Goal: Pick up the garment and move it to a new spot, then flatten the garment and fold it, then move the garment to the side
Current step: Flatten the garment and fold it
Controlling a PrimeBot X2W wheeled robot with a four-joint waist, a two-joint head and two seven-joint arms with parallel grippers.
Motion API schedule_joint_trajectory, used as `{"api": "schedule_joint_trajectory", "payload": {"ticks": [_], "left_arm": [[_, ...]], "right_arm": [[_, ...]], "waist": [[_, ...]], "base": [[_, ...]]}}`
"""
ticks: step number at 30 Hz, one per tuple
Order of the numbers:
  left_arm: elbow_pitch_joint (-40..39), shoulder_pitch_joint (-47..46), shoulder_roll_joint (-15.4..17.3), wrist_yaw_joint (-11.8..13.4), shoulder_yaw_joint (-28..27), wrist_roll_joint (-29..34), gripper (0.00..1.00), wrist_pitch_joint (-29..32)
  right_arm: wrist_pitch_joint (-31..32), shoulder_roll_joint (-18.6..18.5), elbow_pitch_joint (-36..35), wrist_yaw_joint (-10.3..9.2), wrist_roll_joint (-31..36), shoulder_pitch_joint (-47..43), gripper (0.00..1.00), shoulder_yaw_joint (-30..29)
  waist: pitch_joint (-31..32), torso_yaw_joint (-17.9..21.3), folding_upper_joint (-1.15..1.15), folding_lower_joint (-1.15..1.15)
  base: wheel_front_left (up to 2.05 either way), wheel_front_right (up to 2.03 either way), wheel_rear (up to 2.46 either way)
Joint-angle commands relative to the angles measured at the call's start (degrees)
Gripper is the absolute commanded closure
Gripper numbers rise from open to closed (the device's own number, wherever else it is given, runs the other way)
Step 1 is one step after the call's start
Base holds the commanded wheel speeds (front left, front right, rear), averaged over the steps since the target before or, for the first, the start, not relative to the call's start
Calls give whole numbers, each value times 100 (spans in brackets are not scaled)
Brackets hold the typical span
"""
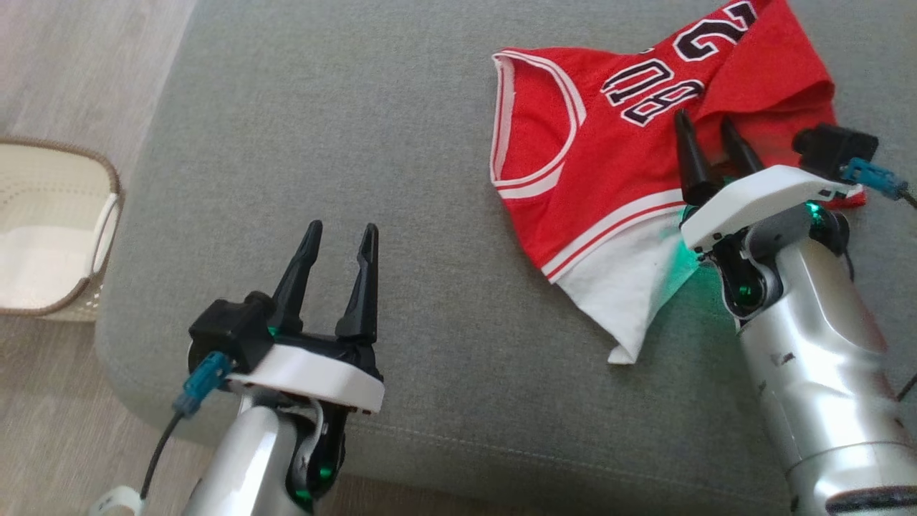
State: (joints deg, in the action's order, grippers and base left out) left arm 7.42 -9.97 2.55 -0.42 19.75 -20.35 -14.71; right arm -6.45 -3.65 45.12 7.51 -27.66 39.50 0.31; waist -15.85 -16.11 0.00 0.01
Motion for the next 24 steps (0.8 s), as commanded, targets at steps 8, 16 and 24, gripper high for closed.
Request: {"api": "schedule_joint_trajectory", "payload": {"ticks": [8, 16, 24], "left_arm": [[-200, -195, 32, 63, -127, -50, 0, -29], [-185, -184, 32, 65, -165, -11, 0, -29], [-167, 11, 32, 43, -293, 70, 0, -29]], "right_arm": [[-444, 77, 489, -2, 175, 549, 100, 111], [-663, 77, 604, -2, 318, 653, 100, 48], [-477, -267, -247, -2, 568, 286, 100, -33]], "waist": [[-41, 39, 0, -1], [101, 291, 0, -1], [483, 707, 0, -1]], "base": [[0, 0, 0], [0, 0, 0], [0, 0, 0]]}}
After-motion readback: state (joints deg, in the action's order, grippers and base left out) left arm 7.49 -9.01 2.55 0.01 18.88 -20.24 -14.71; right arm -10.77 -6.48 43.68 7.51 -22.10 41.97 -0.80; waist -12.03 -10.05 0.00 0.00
